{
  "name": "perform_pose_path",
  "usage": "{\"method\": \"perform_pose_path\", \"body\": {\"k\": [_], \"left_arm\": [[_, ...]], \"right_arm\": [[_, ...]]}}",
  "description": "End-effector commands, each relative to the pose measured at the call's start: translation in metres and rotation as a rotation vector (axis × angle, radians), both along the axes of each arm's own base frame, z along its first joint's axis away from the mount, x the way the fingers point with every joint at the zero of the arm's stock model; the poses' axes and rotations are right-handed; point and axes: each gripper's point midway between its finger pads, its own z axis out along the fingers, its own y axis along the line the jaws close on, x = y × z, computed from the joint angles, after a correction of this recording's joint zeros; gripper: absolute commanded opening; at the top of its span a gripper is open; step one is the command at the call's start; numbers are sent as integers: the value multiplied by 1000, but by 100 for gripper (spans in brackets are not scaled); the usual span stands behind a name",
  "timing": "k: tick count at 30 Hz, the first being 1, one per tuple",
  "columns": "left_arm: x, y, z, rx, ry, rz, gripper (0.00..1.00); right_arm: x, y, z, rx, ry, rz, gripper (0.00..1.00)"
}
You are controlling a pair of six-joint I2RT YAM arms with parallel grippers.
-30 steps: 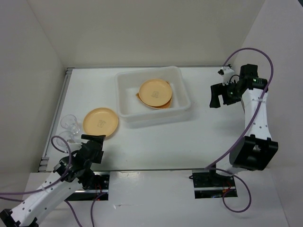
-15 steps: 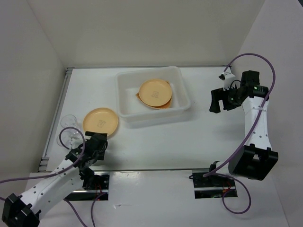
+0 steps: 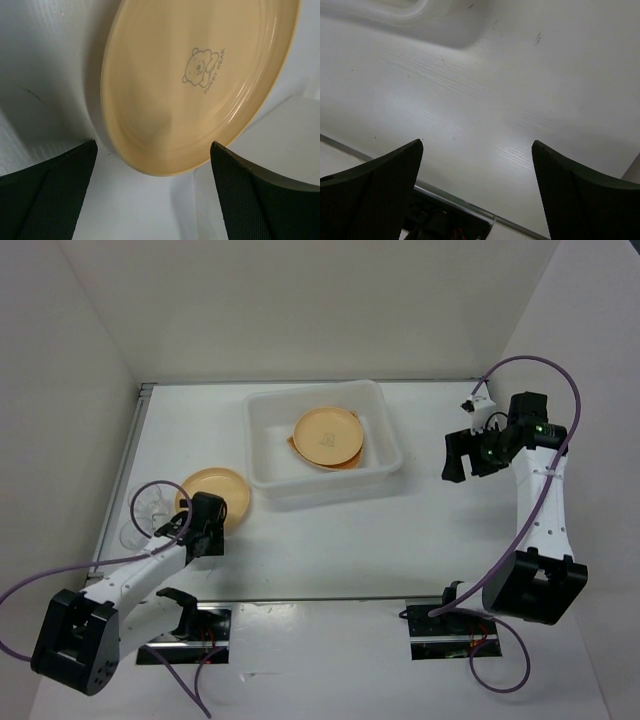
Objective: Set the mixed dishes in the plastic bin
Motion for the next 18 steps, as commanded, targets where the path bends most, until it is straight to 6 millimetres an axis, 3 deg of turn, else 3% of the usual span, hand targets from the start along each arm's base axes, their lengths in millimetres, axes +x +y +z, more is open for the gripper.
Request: {"method": "perform_pose_path", "body": {"k": [1,4,6,7,8,10,16,18], "left_arm": [[2,2,-3,-25,-28,-1,100],[6,4,0,-33,-79,-12,99],[7,7,-2,-34,-87,-2,92],[8,6,-1,-30,-93,-10,87],[8,6,-1,-30,-93,-10,74],[10,8,-2,-38,-92,-4,60],[20,8,-6,-22,-70,-47,31],[29,6,1,-11,-73,-76,23]], "right_arm": [[-13,4,6,1,-16,23,94],[-13,2,5,-9,-13,17,94],[-15,1,4,-2,-1,1,94],[-15,1,4,-2,-1,1,94],[-16,3,2,9,5,5,94],[-18,5,0,25,15,0,94],[-22,-4,-11,24,40,-56,94],[-21,-6,-16,25,50,-79,94]]}}
